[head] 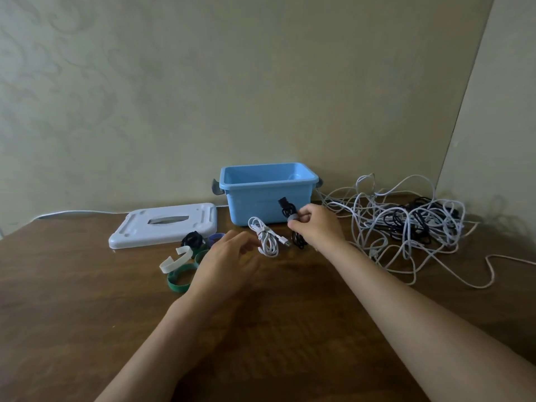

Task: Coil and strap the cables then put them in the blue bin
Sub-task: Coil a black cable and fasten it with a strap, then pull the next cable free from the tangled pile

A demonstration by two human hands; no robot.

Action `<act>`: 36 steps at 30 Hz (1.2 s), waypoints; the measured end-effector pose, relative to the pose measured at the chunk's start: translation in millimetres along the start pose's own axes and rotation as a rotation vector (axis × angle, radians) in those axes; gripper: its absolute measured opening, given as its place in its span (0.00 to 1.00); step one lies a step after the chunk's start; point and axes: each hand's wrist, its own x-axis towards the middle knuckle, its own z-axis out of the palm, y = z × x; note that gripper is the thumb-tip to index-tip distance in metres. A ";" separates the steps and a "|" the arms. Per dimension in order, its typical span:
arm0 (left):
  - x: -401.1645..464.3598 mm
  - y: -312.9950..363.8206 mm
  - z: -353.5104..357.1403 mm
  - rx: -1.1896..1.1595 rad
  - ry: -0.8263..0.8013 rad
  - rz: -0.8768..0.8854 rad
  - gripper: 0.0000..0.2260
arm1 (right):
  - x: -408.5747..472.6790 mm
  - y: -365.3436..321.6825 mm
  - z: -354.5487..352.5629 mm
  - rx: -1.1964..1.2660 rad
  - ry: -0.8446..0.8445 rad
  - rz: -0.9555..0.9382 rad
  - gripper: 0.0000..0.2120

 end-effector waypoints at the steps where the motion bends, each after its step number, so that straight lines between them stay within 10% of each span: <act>1: 0.2 -0.6 -0.1 0.000 0.004 0.005 0.10 | 4.2 -2.4 2.7 -0.015 -0.004 -0.011 0.11; 24: -5.1 7.9 5.5 0.042 -0.094 0.055 0.07 | -39.9 76.5 -122.8 -0.696 -0.350 -0.131 0.14; 36: -6.1 14.1 4.3 0.061 -0.142 0.129 0.07 | -46.2 87.6 -118.4 -0.783 -0.240 -0.293 0.09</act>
